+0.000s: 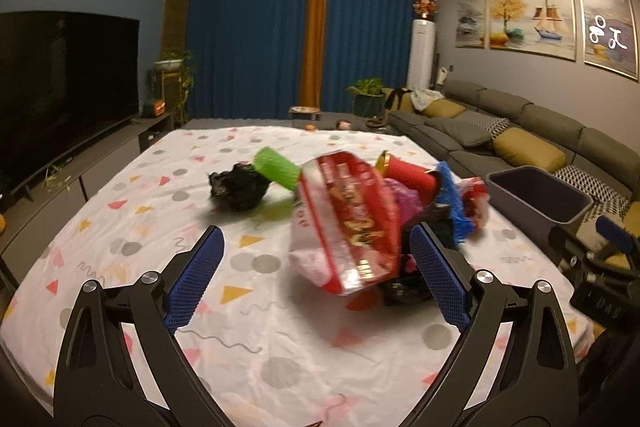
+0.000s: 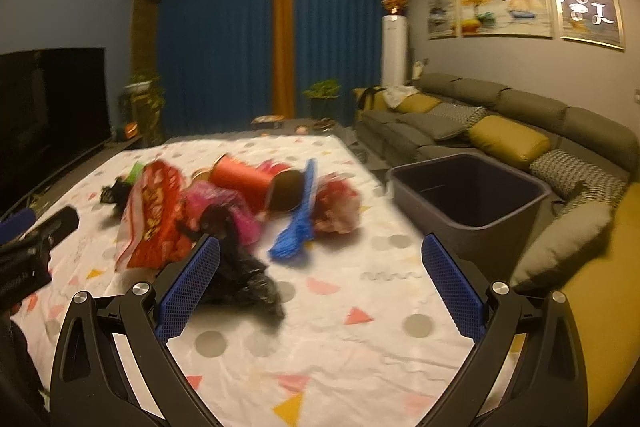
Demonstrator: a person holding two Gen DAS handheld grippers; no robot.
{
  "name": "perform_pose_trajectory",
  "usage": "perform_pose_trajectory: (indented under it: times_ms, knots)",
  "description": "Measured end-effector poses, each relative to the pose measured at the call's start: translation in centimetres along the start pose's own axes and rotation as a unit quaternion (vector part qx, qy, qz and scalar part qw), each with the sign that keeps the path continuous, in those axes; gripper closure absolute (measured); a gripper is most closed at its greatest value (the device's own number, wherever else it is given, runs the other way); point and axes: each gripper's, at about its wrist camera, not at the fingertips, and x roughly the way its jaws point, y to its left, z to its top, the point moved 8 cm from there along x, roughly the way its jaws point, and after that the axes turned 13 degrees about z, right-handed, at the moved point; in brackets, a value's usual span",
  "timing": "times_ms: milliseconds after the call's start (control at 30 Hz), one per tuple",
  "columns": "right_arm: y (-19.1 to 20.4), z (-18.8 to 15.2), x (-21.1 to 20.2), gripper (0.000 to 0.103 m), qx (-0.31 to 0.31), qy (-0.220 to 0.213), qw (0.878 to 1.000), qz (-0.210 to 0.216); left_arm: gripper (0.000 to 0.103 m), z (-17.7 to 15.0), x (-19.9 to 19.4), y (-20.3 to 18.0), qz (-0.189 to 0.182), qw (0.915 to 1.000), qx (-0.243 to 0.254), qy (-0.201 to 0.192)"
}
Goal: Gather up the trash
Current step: 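Grasp the red snack bag with the left tool while the right tool grasps a black plastic bag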
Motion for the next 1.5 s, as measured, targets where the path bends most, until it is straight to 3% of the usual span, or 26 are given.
perform_pose_trajectory:
  times_ms: [233, 533, 700, 867, 967, 1233, 1367, 1500]
  knots:
    - [3.7, -0.7, 4.0, 0.014, -0.029, 0.017, 0.998, 0.055, 0.013, -0.1, 2.1, 1.8, 0.017, 0.9998, -0.01, 0.004]
    - [5.5, -1.8, 9.5, 0.038, -0.039, 0.062, 0.994, 0.082, 0.015, 0.0, 4.6, 1.9, 0.014, 0.9997, -0.013, 0.017]
    - [5.7, -2.1, 10.9, 0.056, -0.035, 0.086, 0.991, 0.096, 0.021, -0.1, 5.7, 1.1, 0.003, 0.9996, -0.008, 0.028]
    - [5.4, -2.4, 11.8, 0.09, -0.027, 0.105, 0.988, 0.111, 0.022, -0.4, 6.0, -0.5, -0.021, 0.9993, 0.006, 0.029]
    - [4.9, -2.3, 11.6, 0.095, -0.022, 0.098, 0.989, 0.111, 0.022, -1.0, 5.9, -1.5, -0.039, 0.9984, 0.015, 0.037]
    - [2.6, -1.4, 9.5, 0.098, 0.0, 0.063, 0.993, 0.098, 0.022, -1.1, 6.7, -4.0, -0.056, 0.9967, 0.027, 0.053]
    - [1.7, -0.6, 8.3, 0.098, 0.001, 0.046, 0.995, 0.085, 0.022, -1.2, 7.4, -6.2, -0.052, 0.996, 0.053, 0.05]
    - [0.8, -0.2, 7.5, 0.098, 0.002, 0.037, 0.996, 0.08, 0.023, -2.4, 8.9, -7.5, -0.046, 0.9939, 0.066, 0.075]
